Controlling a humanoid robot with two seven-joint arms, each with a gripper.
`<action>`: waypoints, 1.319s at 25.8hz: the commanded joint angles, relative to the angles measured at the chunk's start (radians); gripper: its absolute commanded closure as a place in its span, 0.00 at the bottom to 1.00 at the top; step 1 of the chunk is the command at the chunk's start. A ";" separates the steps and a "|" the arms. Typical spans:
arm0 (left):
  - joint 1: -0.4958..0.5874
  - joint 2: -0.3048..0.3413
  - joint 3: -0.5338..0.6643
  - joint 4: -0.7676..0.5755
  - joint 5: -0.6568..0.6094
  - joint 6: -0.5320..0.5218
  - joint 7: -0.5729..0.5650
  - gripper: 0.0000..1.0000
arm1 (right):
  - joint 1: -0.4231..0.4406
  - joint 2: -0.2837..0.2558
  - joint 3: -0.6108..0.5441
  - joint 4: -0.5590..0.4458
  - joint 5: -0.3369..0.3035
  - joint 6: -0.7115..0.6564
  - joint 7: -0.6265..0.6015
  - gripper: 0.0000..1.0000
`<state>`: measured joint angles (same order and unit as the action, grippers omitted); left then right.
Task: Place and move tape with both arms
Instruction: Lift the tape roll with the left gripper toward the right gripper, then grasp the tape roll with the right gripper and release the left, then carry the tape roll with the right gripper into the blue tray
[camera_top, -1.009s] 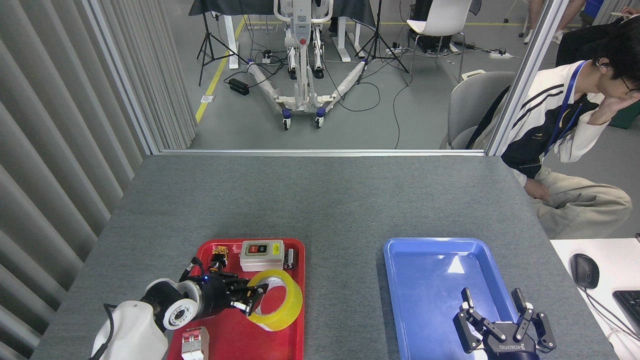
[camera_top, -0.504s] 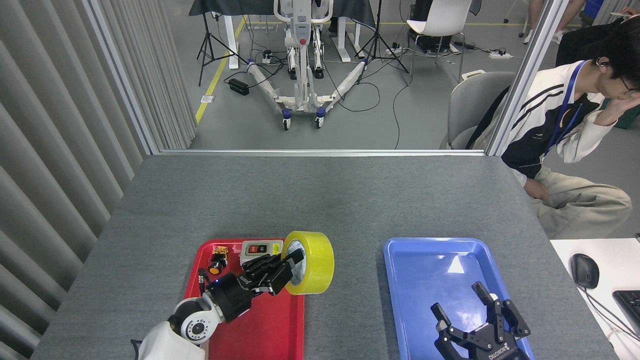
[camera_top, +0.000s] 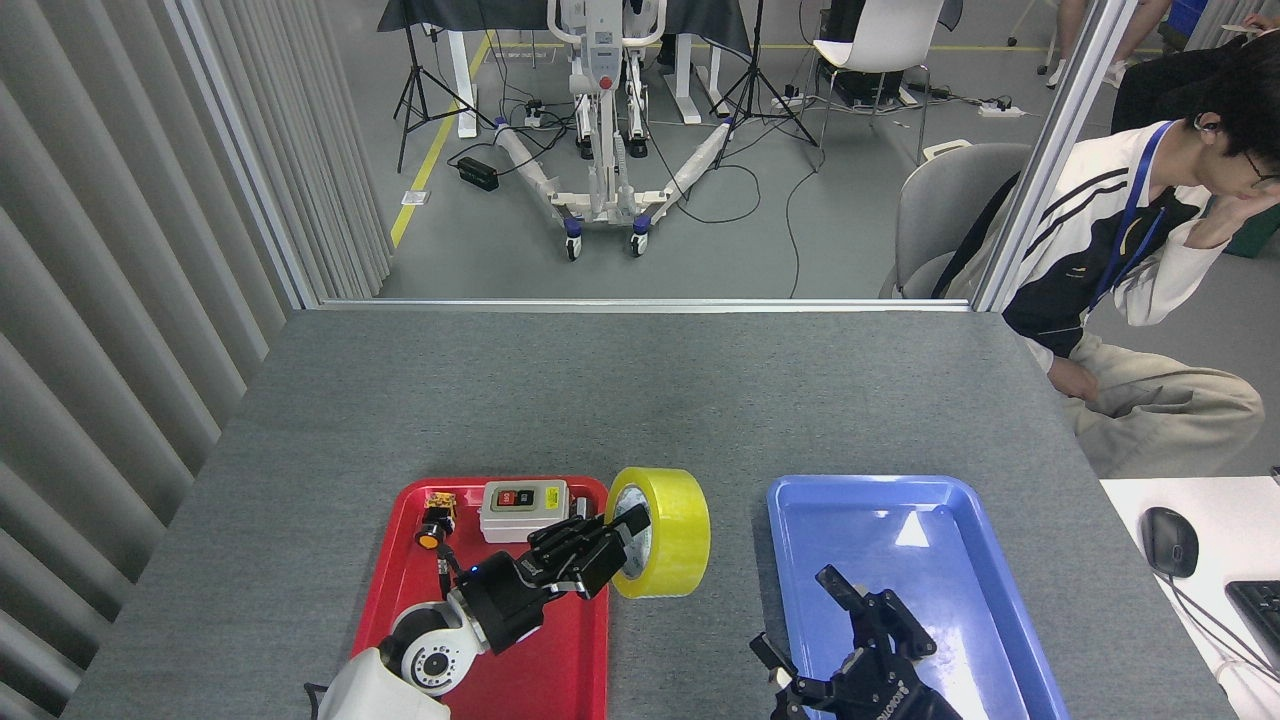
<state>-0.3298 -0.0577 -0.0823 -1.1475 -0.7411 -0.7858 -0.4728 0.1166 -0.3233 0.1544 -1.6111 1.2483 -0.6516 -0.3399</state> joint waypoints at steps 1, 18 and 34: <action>0.001 -0.001 -0.050 -0.004 0.016 0.000 -0.004 1.00 | -0.025 0.023 0.059 0.019 0.007 0.029 0.007 0.00; 0.028 -0.010 -0.135 -0.049 0.020 0.000 0.002 0.99 | -0.058 0.027 0.143 0.076 0.026 -0.063 0.007 0.79; 0.031 0.001 0.121 0.045 0.088 0.000 0.011 0.00 | -0.055 0.009 0.129 0.065 0.051 0.000 0.005 1.00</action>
<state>-0.3032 -0.0582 -0.0652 -1.1168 -0.6619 -0.7849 -0.4626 0.0620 -0.3074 0.2925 -1.5435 1.2975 -0.6967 -0.3346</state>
